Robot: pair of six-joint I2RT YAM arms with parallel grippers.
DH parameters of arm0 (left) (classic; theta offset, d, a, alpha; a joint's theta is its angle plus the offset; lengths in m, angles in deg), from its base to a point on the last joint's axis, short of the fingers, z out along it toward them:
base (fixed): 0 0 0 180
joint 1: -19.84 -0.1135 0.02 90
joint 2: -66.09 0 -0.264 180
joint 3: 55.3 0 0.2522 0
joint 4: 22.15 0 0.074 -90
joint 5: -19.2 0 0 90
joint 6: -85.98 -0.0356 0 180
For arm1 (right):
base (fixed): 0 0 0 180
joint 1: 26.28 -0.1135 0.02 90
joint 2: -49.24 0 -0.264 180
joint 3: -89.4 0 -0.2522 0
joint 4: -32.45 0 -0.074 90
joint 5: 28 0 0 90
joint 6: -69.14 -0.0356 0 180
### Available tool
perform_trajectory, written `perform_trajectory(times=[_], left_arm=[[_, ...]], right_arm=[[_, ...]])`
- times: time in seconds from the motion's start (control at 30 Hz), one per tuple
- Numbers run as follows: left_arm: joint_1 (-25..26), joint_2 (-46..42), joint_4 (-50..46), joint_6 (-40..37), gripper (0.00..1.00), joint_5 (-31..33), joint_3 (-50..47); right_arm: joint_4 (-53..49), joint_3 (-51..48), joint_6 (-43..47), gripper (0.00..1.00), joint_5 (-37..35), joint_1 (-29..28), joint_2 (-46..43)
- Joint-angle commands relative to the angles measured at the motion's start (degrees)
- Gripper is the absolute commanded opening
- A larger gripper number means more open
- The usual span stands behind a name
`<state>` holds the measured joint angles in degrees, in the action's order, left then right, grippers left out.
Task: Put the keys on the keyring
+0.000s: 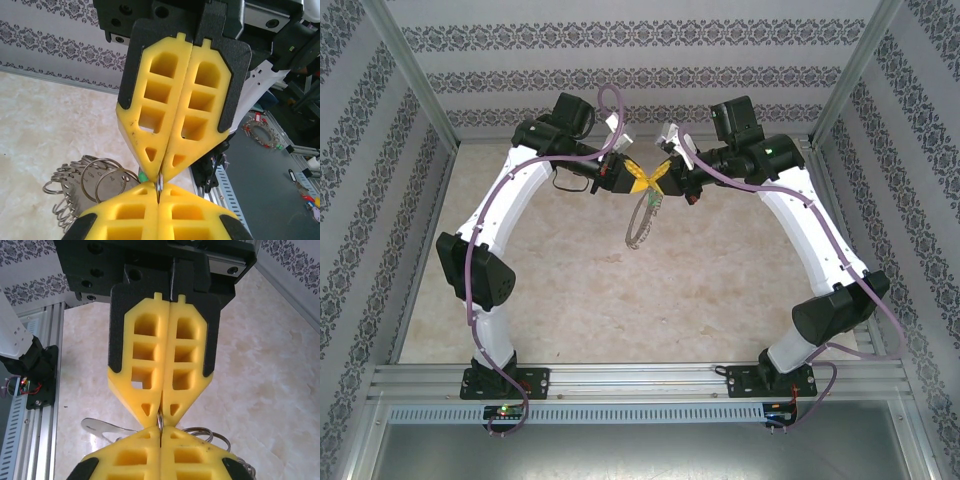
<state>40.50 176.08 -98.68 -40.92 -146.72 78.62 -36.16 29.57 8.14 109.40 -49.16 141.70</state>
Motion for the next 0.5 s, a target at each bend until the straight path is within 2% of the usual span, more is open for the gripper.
perform_trajectory(times=[0.0, 0.03, 0.07, 0.17, 0.33, 0.47], left_arm=[[1.07, 0.48, 0.66, -0.43, 0.00, -0.47, 1.15], [1.11, 0.25, 1.97, 0.61, 0.00, -0.35, 0.82], [1.13, 0.13, 3.14, 1.28, 0.00, -0.29, 0.49], [1.12, -0.07, 4.72, 2.23, 0.00, -0.20, 0.37], [1.12, -0.09, 6.75, 4.07, 0.00, 0.21, 0.38], [1.05, 0.03, 7.38, 4.82, 0.00, 0.34, 0.67]], right_arm=[[3.27, 0.72, -0.28, 0.00, 2.83, 0.11, -0.39], [4.38, 0.35, -1.10, 0.06, 2.92, 0.40, -0.67], [6.15, -0.63, -2.42, 0.20, 3.18, 0.81, -1.31], [12.29, -5.04, -7.02, 0.35, 4.48, 2.99, -4.55], [31.20, -20.54, -19.47, 0.41, 5.16, 6.92, -13.90], [42.97, -32.54, -26.00, 0.42, 0.29, 6.74, -19.64]])
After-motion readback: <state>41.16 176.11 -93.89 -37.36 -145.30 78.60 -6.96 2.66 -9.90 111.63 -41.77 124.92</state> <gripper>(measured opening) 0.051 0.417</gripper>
